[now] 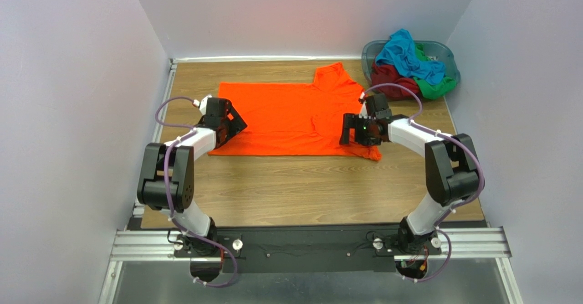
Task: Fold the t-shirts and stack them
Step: Fold the tshirt
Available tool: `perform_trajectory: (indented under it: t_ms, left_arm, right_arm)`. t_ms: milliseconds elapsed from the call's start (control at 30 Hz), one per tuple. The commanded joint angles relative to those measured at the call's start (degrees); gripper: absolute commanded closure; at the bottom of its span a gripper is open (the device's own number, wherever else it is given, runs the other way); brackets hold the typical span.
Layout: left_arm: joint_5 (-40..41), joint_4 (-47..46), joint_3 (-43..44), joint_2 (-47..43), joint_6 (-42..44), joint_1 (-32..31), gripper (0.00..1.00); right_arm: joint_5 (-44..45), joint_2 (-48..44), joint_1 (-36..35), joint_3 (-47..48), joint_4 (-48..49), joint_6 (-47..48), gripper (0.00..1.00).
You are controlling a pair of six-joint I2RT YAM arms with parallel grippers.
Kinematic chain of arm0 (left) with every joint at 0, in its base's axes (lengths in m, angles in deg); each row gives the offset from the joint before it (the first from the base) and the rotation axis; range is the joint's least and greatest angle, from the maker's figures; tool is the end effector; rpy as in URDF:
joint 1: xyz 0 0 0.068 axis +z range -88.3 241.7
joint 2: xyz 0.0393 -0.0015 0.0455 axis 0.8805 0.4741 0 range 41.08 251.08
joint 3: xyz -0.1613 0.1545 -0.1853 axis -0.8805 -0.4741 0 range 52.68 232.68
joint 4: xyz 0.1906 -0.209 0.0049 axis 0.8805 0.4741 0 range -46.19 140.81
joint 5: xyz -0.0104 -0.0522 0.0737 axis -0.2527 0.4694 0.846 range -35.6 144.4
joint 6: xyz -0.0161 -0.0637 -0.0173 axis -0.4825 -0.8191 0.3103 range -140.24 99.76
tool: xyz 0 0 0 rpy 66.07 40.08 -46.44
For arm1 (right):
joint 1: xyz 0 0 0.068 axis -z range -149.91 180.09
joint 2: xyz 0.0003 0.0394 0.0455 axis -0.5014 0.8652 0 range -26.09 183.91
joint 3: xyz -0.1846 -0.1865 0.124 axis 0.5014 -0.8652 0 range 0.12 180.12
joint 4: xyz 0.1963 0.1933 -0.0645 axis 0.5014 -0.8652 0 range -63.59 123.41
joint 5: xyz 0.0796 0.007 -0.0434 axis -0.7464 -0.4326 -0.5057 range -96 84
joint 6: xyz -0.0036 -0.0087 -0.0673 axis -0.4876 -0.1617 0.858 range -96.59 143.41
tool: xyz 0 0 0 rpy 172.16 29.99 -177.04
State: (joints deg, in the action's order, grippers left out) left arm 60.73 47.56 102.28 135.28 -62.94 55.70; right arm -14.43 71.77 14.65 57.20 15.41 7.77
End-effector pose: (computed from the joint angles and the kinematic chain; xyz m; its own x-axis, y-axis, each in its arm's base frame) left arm 0.3573 -0.0316 0.1536 -0.5672 -0.6182 -0.5442 -0.4812 0.7850 -0.3902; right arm 0.3515 0.1055 0.1538 -0.8846 0.0321 -0.4653 -0.1021 0.9601 0.2604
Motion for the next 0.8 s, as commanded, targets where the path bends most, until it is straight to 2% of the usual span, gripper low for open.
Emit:
perform_trajectory:
  t_ms: [0,200,433,767]
  left_arm:
    - [2.9,4.0,-4.9,-3.0,-0.8,0.2,0.02]
    - [5.1,8.1,-11.4,-11.8,-3.2,0.2,0.02]
    - [4.0,10.7,-19.4,-19.7,-7.8,0.1,0.02]
    - [6.9,18.1,-22.4,-29.7,-14.0,0.1,0.02]
  right_arm:
    - [0.7,-1.6,-0.3,-7.4,-4.3,-2.8,0.00]
    - [-4.4,-11.1,-0.5,-15.1,-4.7,-5.8,0.00]
    - [-3.4,-16.7,-1.0,-20.9,-8.9,-11.7,0.00]
    - [-2.0,-20.5,-1.2,-21.9,-11.3,-14.7,0.00]
